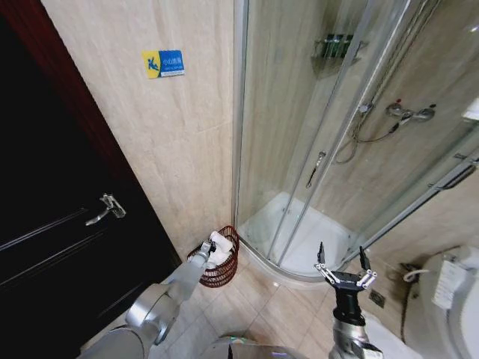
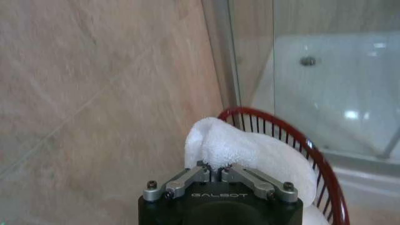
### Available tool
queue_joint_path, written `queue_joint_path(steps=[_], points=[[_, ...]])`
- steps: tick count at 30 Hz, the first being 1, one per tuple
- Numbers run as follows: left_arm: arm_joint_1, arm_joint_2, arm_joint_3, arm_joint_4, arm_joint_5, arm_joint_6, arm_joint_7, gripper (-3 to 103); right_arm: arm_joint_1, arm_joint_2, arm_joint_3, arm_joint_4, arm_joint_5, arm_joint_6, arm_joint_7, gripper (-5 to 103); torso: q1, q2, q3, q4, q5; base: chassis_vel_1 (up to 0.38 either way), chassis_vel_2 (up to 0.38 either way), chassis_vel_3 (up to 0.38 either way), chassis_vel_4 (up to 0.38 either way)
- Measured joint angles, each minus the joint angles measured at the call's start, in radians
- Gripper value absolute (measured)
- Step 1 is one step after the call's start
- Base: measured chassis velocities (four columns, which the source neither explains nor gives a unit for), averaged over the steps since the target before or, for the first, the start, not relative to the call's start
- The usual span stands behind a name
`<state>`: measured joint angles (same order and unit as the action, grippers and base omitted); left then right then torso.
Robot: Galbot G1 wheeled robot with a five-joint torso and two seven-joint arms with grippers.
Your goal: Discard the used towel into the hamper.
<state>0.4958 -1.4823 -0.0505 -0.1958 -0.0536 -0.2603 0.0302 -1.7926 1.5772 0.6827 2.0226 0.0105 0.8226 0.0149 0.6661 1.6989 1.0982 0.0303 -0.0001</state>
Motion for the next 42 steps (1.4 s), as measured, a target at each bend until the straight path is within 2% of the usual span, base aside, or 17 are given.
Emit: queue_joint_path(steps=[4,10,12,14,15,18,20,23,24,27,28,30,33,37,42], points=[[-0.011,0.002,0.001,0.024,0.036,0.031,0.018,4,0.0,0.001,-0.004,-0.004,0.0,0.0,-0.001,100,0.0,0.0,0.0,0.0003,0.0001,0.0,0.0,0.0,0.0],[-0.014,0.0,0.002,0.031,0.049,0.051,0.019,4,-0.001,0.005,-0.008,-0.005,0.0,0.0,-0.001,100,0.0,0.0,0.0,0.0,0.0001,0.0,0.0,0.0,0.0],[-0.014,-0.006,-0.002,0.032,0.041,0.06,0.008,2,0.0,0.006,-0.008,-0.005,0.0,0.0,-0.001,100,0.0,0.0,0.0,0.0002,0.0003,0.0,0.0,0.0,0.0],[-0.014,-0.023,-0.005,0.032,0.03,0.075,-0.007,10,0.006,0.006,-0.011,-0.007,-0.002,0.0,-0.002,100,0.0,0.0,0.0,0.0,-0.0001,0.0,0.0,0.0,0.0],[-0.014,-0.023,-0.005,0.032,0.03,0.075,-0.007,10,0.006,0.006,-0.011,-0.007,-0.002,0.0,-0.002,100,0.0,0.0,0.0,0.0,-0.0001,0.0,0.0,0.0,0.0],[-0.015,-0.028,-0.003,0.024,0.025,0.072,-0.009,26,0.011,0.01,-0.016,-0.007,-0.006,0.0,-0.002,100,0.0,0.0,0.0,-0.0001,0.0002,0.0,0.0,0.0,0.0],[-0.014,-0.027,-0.002,0.022,0.026,0.067,-0.008,26,0.011,0.012,-0.017,-0.007,-0.006,0.0,-0.002,100,0.0,0.0,0.0,-0.0001,0.0001,0.0,0.0,0.0,0.0],[-0.013,-0.022,-0.001,0.019,0.017,0.059,-0.001,42,0.007,0.014,-0.012,-0.006,-0.004,0.0,-0.002,100,0.0,0.0,0.0,0.0,0.0001,0.0,0.0,0.0,0.0],[-0.013,-0.022,-0.001,0.019,0.017,0.059,-0.001,42,0.007,0.014,-0.012,-0.006,-0.004,0.0,-0.002,100,0.0,0.0,0.0,0.0,0.0001,0.0,0.0,0.0,0.0],[-0.011,-0.02,-0.002,0.018,0.011,0.056,0.001,58,0.01,0.011,-0.008,-0.01,-0.002,0.0,-0.001,100,0.0,0.0,0.0,0.0001,0.0001,0.0,0.0,0.0,0.0],[-0.011,-0.02,-0.002,0.018,0.011,0.056,0.001,58,0.01,0.011,-0.008,-0.01,-0.002,0.0,-0.001,100,0.0,0.0,0.0,0.0001,0.0001,0.0,0.0,0.0,0.0],[-0.009,-0.02,-0.002,0.017,0.01,0.056,0.001,69,0.011,0.011,-0.008,-0.01,-0.002,0.0,-0.001,100,0.0,0.0,0.0,0.0001,0.0001,0.0,0.0,0.0,0.0],[-0.008,-0.021,-0.002,0.017,0.008,0.055,0.001,74,0.012,0.011,-0.008,-0.011,-0.002,0.0,0.0,100,0.0,0.0,0.0,0.0001,0.0001,0.0,0.0,0.0,0.0],[-0.007,-0.02,-0.002,0.016,0.007,0.055,0.001,95,0.012,0.01,-0.006,-0.012,-0.002,0.0,0.001,100,0.0,0.0,0.0,0.0001,0.0001,0.0,0.0,0.0,0.0],[-0.002,-0.017,-0.003,0.006,0.004,0.052,0.002,100,0.012,0.011,-0.006,-0.012,-0.002,0.0,0.004,100,0.0,0.0,0.0,0.0,0.0001,0.0,0.0,0.0,0.0]])
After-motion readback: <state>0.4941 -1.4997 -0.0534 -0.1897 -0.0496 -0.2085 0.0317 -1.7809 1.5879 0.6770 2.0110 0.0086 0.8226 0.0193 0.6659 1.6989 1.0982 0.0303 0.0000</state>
